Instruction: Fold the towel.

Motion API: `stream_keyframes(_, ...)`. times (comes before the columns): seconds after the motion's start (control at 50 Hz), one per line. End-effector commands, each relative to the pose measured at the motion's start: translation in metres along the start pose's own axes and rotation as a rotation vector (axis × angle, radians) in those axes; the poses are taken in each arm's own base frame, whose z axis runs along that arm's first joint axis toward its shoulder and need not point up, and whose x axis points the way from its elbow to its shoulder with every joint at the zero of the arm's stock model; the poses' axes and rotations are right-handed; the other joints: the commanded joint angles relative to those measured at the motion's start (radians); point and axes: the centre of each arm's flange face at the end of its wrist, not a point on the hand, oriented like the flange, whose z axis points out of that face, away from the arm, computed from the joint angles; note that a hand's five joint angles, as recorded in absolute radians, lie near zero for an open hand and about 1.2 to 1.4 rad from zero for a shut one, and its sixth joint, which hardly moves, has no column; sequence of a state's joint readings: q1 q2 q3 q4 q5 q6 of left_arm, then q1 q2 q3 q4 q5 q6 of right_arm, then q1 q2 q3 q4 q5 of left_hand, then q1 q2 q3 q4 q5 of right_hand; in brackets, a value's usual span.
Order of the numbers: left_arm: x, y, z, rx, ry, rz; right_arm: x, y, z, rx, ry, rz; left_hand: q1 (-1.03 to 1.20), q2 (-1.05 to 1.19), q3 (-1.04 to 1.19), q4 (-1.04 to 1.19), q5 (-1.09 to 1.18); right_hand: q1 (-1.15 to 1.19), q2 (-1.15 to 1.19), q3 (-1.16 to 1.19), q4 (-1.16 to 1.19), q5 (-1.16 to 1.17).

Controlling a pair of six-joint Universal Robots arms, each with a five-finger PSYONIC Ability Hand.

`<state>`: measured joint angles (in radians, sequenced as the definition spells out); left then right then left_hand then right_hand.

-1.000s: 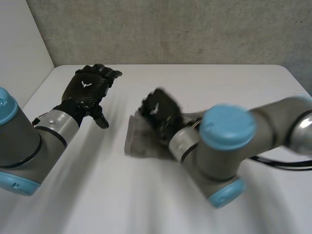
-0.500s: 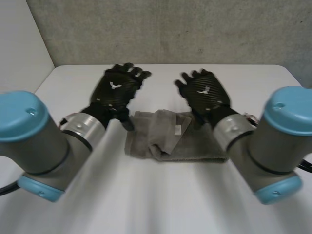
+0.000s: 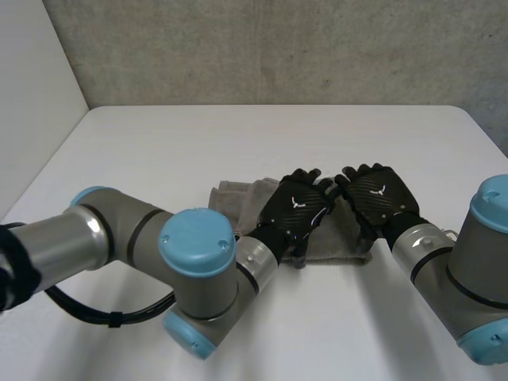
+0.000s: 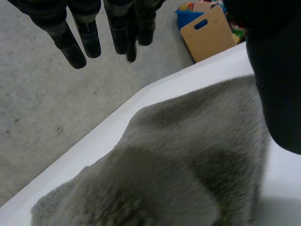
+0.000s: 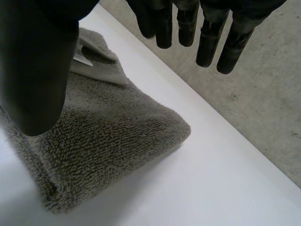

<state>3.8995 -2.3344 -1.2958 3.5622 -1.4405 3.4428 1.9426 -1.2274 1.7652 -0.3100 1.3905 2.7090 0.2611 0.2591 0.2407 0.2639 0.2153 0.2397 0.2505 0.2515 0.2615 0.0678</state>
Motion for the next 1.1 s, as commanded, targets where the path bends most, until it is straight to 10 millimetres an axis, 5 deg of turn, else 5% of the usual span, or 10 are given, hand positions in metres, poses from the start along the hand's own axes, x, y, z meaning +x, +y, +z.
stream_keyframes(0.02,-0.016,0.017,0.015,-0.028,-0.081,0.110,-0.005,0.010,0.003,-0.029,-0.018,-0.021,-0.071,-0.069,-0.051,-0.074,-0.200,0.147,0.137,0.136,0.126,0.145)
stream_keyframes(0.16,-0.062,0.031,0.016,-0.080,-0.199,0.120,-0.010,0.023,0.008,-0.071,-0.033,-0.022,-0.062,-0.060,-0.042,-0.065,-0.191,0.333,0.322,0.321,0.311,0.330)
stream_keyframes(0.46,-0.089,0.036,0.009,-0.107,-0.259,0.068,-0.020,0.051,0.013,-0.167,-0.063,-0.106,-0.059,-0.057,-0.039,-0.062,-0.188,0.444,0.433,0.432,0.422,0.442)
stream_keyframes(0.78,-0.097,0.031,0.005,-0.095,-0.283,0.041,-0.017,0.048,0.014,-0.182,-0.010,-0.121,-0.059,-0.057,-0.039,-0.062,-0.188,0.450,0.439,0.438,0.428,0.447)
stream_keyframes(0.88,-0.123,0.053,0.008,-0.149,-0.389,0.051,-0.017,0.049,0.013,-0.183,-0.012,-0.119,-0.059,-0.057,-0.039,-0.062,-0.188,0.450,0.439,0.438,0.428,0.447)
stream_keyframes(1.1,-0.124,0.054,0.004,-0.167,-0.399,0.067,-0.024,0.048,0.010,-0.176,-0.030,-0.102,-0.062,-0.060,-0.042,-0.065,-0.191,0.403,0.393,0.391,0.381,0.401)
